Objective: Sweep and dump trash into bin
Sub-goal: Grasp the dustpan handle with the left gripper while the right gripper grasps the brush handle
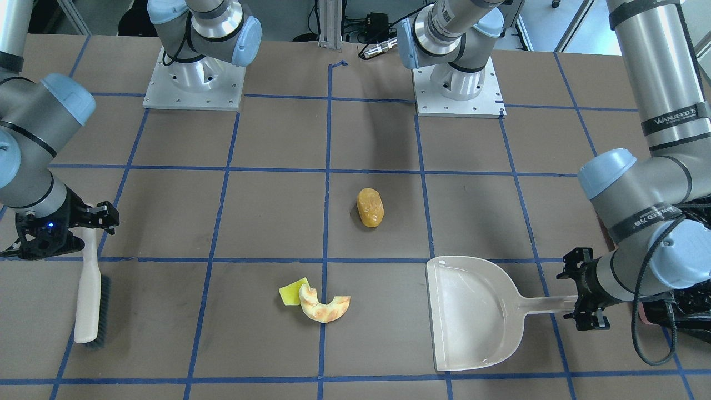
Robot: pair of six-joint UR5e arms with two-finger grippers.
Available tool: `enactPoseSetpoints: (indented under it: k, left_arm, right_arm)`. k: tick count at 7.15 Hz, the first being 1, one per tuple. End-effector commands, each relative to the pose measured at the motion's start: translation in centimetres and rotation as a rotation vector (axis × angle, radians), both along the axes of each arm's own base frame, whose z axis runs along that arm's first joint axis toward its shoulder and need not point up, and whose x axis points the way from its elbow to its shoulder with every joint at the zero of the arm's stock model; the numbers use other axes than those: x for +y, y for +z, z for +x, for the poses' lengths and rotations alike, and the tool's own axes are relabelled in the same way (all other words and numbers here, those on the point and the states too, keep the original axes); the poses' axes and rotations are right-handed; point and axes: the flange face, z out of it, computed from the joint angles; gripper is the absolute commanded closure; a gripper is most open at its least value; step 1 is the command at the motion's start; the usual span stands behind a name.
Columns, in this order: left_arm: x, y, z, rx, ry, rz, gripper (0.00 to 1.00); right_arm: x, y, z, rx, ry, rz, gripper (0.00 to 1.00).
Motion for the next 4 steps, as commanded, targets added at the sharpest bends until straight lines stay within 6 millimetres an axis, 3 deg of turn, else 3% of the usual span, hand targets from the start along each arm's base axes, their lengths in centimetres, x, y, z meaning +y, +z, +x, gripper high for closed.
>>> enactPoseSetpoints:
  k: [1,2,4]
  left_arm:
    - [0.01,-0.54,0.03,-0.001,0.003,-0.012,0.58]
    - [-0.11,-0.12,-0.23,0.025,0.004,-0.027,1.0]
    - [-0.48,0.14,-0.33,0.034,0.009,-0.065,1.0]
  right_arm:
    - [0.16,-0.01,-0.03,0.005,-0.005,0.012,0.32]
    - [0.16,-0.01,-0.03,0.004,0.001,0.013,0.32]
    - [-0.17,0.27,-0.12,0.009,-0.017,-0.006,0.33]
